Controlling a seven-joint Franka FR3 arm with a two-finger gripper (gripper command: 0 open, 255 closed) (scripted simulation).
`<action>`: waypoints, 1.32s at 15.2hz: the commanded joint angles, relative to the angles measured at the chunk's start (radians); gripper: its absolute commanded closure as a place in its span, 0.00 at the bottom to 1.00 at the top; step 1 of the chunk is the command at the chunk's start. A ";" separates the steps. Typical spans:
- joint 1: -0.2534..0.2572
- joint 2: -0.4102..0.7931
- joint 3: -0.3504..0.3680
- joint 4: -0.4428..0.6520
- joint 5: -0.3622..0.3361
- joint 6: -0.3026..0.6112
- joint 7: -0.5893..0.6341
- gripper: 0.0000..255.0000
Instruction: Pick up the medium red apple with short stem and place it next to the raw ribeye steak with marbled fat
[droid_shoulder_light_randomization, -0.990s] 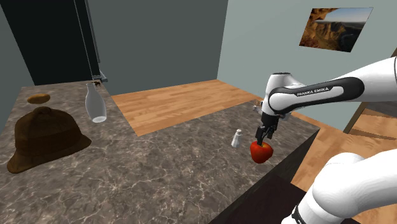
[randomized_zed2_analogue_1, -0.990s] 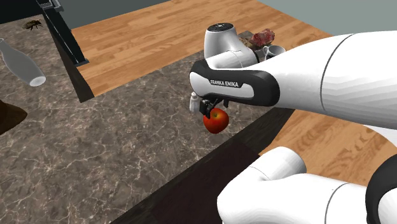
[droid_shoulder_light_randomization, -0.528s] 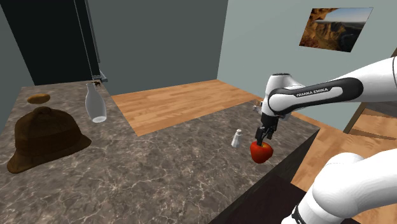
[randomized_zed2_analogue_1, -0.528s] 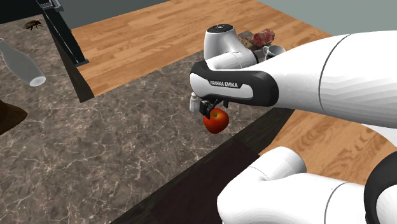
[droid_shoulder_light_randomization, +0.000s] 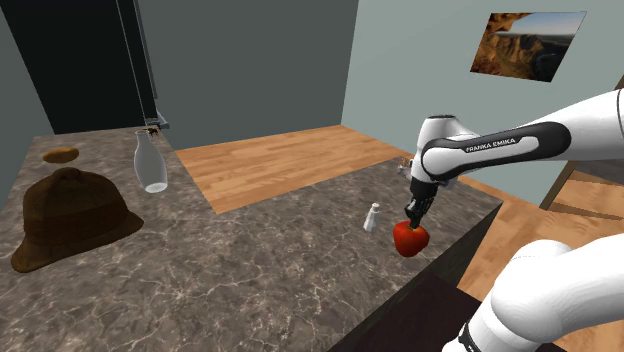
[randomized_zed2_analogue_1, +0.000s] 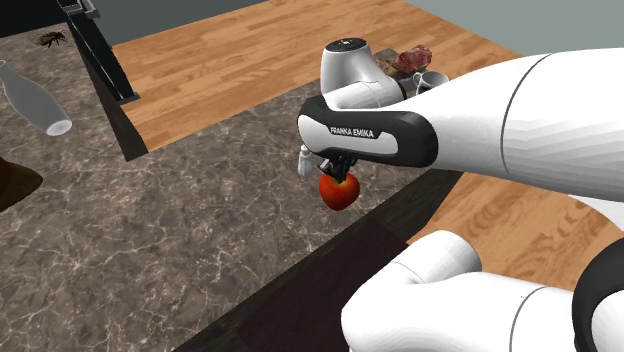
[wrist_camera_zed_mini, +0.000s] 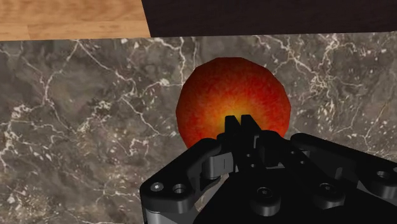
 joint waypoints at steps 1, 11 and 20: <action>0.000 0.000 0.000 0.000 0.000 0.000 0.000 1.00; 0.004 -0.061 0.027 0.085 0.020 -0.146 -0.004 1.00; 0.009 -0.093 0.051 0.186 0.039 -0.278 -0.008 1.00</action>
